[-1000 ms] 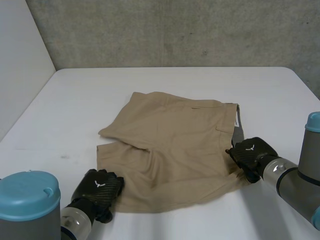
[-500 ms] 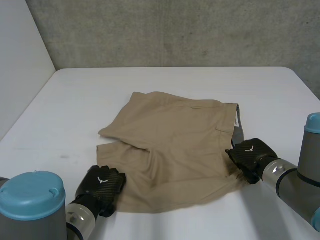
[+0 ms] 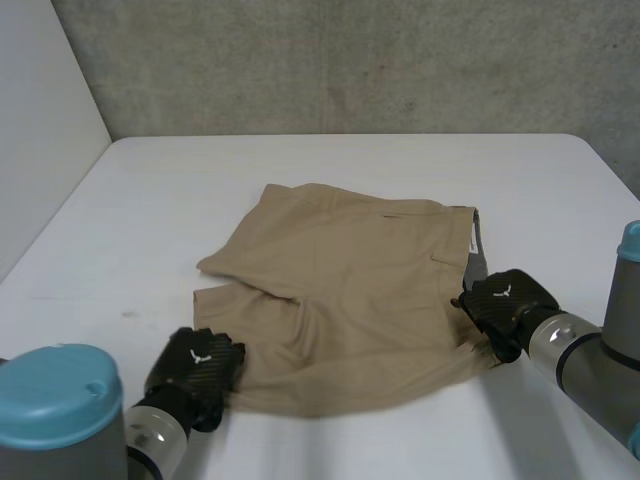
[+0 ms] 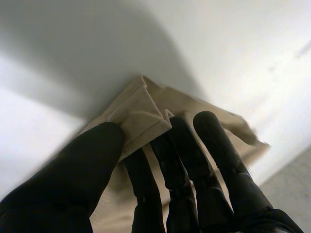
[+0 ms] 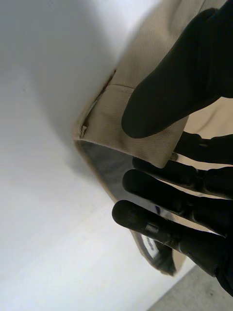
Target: Fold the shorts.
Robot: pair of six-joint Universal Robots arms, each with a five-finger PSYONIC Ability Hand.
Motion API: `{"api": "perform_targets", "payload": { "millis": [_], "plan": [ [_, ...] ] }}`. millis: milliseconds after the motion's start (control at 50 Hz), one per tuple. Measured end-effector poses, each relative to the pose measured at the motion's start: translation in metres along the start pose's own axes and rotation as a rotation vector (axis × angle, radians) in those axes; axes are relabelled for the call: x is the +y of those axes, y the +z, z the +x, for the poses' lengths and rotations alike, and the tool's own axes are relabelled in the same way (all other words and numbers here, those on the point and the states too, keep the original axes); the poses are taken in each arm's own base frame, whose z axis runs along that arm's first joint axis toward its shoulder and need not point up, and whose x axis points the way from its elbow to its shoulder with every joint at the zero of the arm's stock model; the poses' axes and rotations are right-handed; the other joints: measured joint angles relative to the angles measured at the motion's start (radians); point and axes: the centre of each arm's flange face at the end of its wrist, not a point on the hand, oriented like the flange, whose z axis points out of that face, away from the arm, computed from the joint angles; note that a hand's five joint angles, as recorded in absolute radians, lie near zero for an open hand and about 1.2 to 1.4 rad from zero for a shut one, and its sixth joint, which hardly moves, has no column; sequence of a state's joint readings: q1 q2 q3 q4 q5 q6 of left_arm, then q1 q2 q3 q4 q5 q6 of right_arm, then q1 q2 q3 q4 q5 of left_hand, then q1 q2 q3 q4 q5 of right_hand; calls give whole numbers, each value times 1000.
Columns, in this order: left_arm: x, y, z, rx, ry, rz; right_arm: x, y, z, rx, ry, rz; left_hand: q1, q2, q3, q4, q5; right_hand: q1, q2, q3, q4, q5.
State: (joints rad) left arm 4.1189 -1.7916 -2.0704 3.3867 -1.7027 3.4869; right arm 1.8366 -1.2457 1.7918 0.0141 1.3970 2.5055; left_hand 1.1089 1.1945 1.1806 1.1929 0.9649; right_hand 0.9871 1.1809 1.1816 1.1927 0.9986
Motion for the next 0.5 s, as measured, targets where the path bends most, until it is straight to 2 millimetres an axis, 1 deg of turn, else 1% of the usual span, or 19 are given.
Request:
{"api": "perform_targets", "payload": {
  "millis": [60,100,120,140,160,180,200,220,240,260,280,300,320,400,440,500],
  "plan": [
    [-12,-13,-7,-24,29,30,-7,-7,2,8,-12,15,0,0,1,0,0,0,0,0,0,0],
    [-21,-25,-12,-36,49,47,-12,-15,3,7,-27,18,0,0,1,0,0,0,0,0,0,0],
    [-21,-25,-12,-36,49,47,-12,-15,3,7,-27,18,0,0,1,0,0,0,0,0,0,0],
    [-27,-37,-16,-40,60,56,-14,-21,4,1,-42,14,0,0,1,0,0,0,0,0,0,0],
    [-27,-37,-16,-40,60,56,-14,-21,4,1,-42,14,0,0,1,0,0,0,0,0,0,0],
    [-34,-53,-20,-41,72,58,-16,-30,3,-13,-68,-3,0,1,1,0,0,0,0,0,0,0],
    [-35,-58,-21,-39,74,56,-17,-34,3,-22,-81,-15,0,1,2,0,0,0,0,0,0,0],
    [-35,-58,-21,-39,74,56,-17,-34,3,-22,-81,-15,0,1,2,0,0,0,0,0,0,0],
    [-37,-75,-24,-28,82,40,-15,-42,2,-49,-114,-49,0,1,3,0,0,0,0,0,0,0],
    [-37,-75,-24,-28,82,40,-15,-42,2,-49,-114,-49,0,1,3,0,0,0,0,0,0,0],
    [-37,-80,-24,-22,84,31,-14,-45,1,-60,-126,-62,0,1,4,0,0,0,0,0,0,0],
    [-36,-95,-24,1,92,-2,-11,-53,-2,-91,-162,-98,0,2,4,0,0,0,0,0,0,0],
    [-35,-99,-24,9,94,-12,-10,-55,-3,-101,-173,-109,0,2,4,0,0,0,0,0,0,0],
    [-26,-127,-18,91,119,-94,-1,-71,-12,-179,-254,-176,0,3,5,0,0,0,0,0,0,0],
    [-24,-133,-16,123,127,-117,2,-76,-15,-205,-276,-193,0,3,6,0,0,0,0,0,0,0],
    [-24,-138,-13,158,132,-134,4,-82,-17,-235,-299,-205,0,3,6,0,0,0,0,0,0,0]
  ]
}}
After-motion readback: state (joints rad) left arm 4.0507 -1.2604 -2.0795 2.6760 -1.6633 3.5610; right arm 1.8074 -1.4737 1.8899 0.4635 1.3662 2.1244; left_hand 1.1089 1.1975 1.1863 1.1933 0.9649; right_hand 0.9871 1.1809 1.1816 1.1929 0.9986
